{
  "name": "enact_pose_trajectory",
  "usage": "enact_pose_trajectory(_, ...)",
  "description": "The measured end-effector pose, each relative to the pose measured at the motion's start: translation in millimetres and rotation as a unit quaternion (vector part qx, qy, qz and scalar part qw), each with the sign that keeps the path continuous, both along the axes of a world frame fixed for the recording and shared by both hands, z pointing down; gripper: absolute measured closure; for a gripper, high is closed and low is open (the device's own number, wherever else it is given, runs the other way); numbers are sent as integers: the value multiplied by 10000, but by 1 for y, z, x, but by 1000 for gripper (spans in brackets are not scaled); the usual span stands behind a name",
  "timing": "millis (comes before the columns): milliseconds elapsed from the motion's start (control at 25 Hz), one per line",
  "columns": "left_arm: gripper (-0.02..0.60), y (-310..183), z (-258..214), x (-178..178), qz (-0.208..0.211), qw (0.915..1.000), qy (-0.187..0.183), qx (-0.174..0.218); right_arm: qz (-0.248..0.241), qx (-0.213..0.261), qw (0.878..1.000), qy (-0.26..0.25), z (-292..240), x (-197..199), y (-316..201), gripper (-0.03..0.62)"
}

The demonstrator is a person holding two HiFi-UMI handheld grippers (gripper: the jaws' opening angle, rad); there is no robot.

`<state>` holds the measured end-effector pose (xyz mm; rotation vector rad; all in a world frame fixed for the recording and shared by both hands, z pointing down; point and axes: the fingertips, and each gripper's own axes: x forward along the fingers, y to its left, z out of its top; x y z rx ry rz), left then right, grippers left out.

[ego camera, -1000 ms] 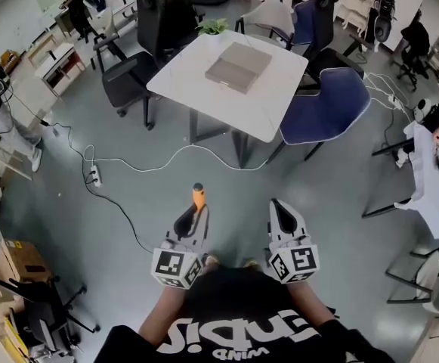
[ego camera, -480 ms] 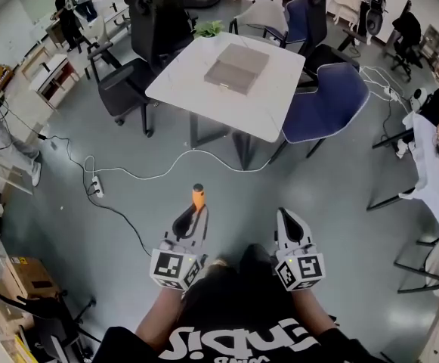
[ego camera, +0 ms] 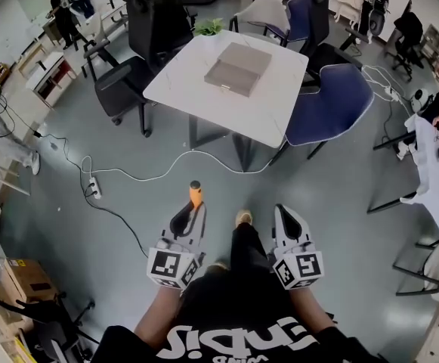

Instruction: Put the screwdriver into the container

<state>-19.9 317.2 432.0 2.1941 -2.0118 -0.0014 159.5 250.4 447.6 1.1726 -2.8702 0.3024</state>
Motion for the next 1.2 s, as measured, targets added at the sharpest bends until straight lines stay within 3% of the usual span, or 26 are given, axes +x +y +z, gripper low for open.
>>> enact_pose_trajectory(720, 503, -165, -4, -77, -181, 9998, 61, 17, -280, -55, 9996, -84, -3, -84, -176, 582)
enact_pose_trajectory(1200, 503, -273, -11, -99, -420, 9991, 82, 49, -423, -3, 9991, -29, -15, -96, -295, 582)
